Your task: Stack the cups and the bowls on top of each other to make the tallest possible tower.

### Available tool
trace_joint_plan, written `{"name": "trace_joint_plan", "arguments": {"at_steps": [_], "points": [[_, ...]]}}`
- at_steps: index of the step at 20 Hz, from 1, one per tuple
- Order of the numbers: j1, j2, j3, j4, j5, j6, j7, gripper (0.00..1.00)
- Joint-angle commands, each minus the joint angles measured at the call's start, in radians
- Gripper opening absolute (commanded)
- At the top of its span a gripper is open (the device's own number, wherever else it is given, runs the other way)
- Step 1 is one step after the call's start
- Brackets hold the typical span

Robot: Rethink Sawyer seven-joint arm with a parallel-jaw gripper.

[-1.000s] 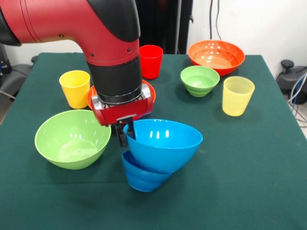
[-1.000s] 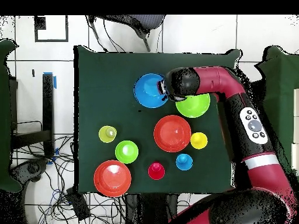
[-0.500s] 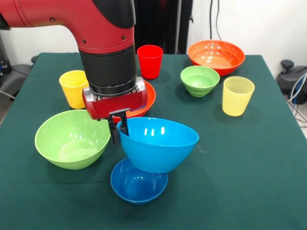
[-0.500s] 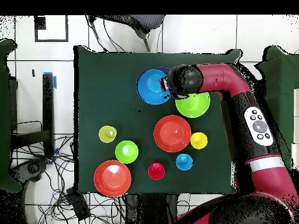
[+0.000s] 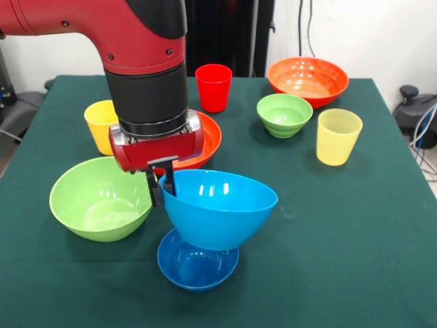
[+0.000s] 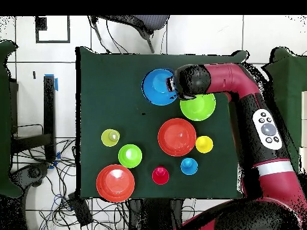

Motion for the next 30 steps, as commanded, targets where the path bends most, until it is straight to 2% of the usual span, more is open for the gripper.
{"name": "trace_joint_plan", "arguments": {"at_steps": [1, 6, 9, 12, 16, 21, 30], "points": [[0.021, 0.035, -0.049, -0.039, -0.066, 0.054, -0.289, 0.00], [0.030, 0.045, -0.063, -0.035, -0.083, 0.061, -0.290, 0.00], [0.014, 0.052, -0.049, -0.036, -0.054, 0.101, -0.323, 0.00], [0.007, 0.063, -0.038, -0.012, -0.029, 0.102, -0.316, 0.00], [0.020, 0.064, -0.051, 0.013, -0.050, 0.065, -0.282, 0.00], [0.031, 0.056, -0.073, -0.010, -0.093, 0.066, -0.300, 0.00], [0.012, 0.067, -0.047, -0.026, -0.062, 0.096, -0.346, 0.00]]}}
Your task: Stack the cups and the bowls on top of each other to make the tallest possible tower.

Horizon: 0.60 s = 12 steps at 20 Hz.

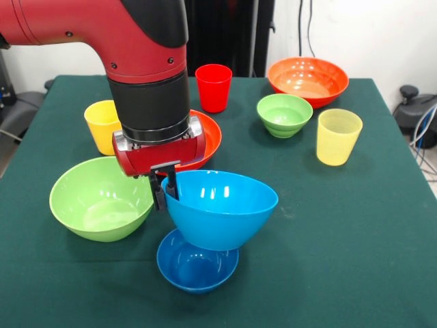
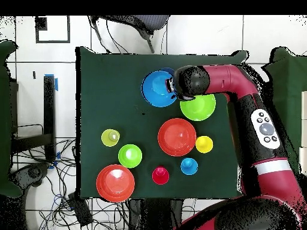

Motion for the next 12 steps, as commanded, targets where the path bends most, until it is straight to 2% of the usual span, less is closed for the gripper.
{"name": "trace_joint_plan", "arguments": {"at_steps": [1, 12], "points": [[0.008, 0.050, -0.044, -0.030, -0.055, 0.096, -0.353, 0.00], [-0.019, 0.065, -0.022, -0.057, -0.015, 0.127, -0.394, 0.00]]}}
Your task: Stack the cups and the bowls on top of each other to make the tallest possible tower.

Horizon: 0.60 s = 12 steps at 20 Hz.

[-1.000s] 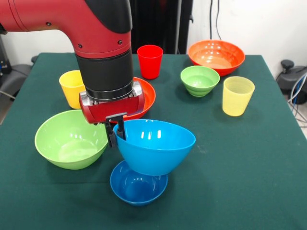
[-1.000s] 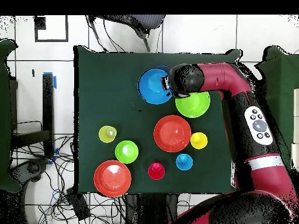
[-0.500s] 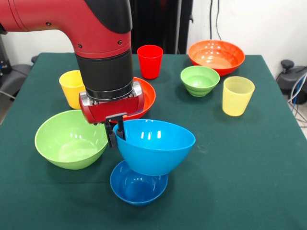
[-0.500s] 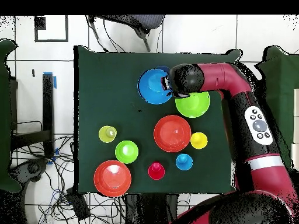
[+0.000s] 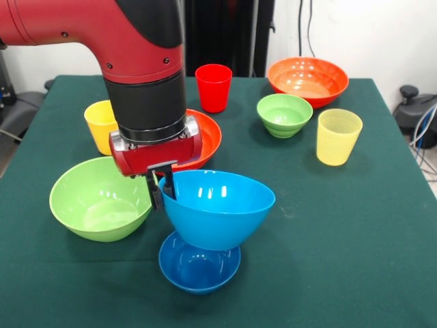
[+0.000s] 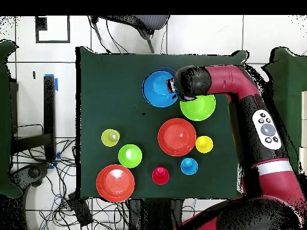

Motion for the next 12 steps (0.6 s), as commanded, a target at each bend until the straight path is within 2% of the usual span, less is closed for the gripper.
{"name": "trace_joint_plan", "arguments": {"at_steps": [1, 12], "points": [[-0.013, 0.064, -0.018, -0.058, -0.016, 0.122, -0.375, 0.00], [-0.028, 0.073, -0.001, -0.067, 0.009, 0.131, -0.404, 0.00]]}}
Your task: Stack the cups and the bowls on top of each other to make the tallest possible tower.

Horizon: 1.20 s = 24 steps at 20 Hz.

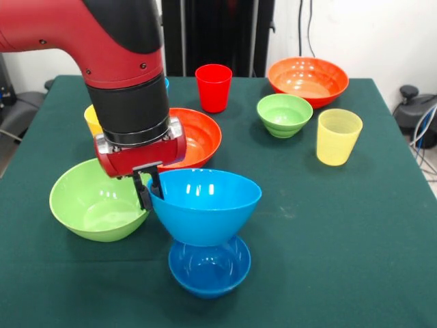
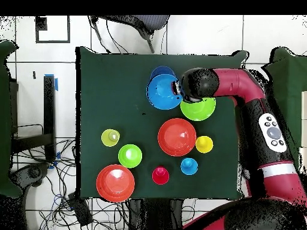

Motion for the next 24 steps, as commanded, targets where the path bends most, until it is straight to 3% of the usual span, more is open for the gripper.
{"name": "trace_joint_plan", "arguments": {"at_steps": [1, 9, 24], "points": [[0.010, 0.059, -0.001, -0.069, -0.006, 0.113, -0.356, 0.00], [0.057, 0.114, -0.023, -0.109, 0.018, 0.112, -0.240, 0.00], [0.060, 0.128, -0.005, -0.146, 0.086, 0.123, -0.222, 0.00]]}}
